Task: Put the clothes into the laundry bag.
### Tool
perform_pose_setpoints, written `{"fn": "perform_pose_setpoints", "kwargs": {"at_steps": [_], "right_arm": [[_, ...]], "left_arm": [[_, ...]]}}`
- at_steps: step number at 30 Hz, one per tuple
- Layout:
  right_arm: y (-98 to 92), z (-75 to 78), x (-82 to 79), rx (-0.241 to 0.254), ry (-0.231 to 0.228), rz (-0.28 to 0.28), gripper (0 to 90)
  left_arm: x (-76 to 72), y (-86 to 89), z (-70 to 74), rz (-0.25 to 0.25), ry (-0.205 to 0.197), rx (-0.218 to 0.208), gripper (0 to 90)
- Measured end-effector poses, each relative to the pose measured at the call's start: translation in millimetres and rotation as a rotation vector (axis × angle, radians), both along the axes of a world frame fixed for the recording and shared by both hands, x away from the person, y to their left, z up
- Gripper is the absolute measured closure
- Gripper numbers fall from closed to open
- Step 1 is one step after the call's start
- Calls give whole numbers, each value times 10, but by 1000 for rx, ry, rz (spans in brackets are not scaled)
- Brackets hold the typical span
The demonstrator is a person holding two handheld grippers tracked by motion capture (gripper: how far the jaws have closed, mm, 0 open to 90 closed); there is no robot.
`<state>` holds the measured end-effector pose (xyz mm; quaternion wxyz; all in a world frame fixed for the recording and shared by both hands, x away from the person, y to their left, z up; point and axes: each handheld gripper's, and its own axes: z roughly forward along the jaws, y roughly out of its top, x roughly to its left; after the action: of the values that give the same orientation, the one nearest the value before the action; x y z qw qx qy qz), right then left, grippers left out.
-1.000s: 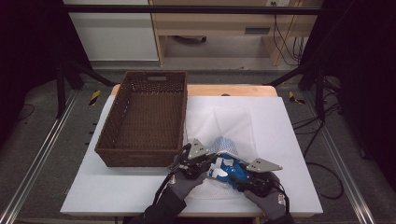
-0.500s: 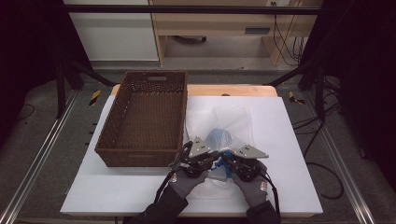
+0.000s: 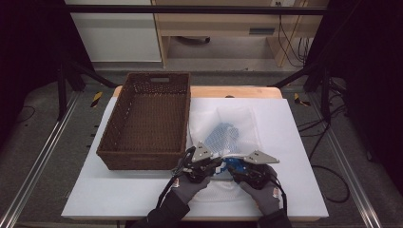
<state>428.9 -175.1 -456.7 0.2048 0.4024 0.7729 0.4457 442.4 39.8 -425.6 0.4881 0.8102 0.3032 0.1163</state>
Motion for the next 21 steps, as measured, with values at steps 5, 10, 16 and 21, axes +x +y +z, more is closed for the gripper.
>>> {"fn": "perform_pose_setpoints", "kwargs": {"at_steps": [5,10,16,21], "right_arm": [[-134,49,-200,12,-18,50,416],[-155,-146,-184,-65,50,27,694],[-149,-121,-146,-43,48,6,826],[20,57,-27,7,2,-1,815]], "left_arm": [[11,1,-7,5,0,5,887],[10,10,1,11,-8,6,887],[12,-1,3,7,-4,1,887],[0,-22,66,1,-18,-13,887]]}}
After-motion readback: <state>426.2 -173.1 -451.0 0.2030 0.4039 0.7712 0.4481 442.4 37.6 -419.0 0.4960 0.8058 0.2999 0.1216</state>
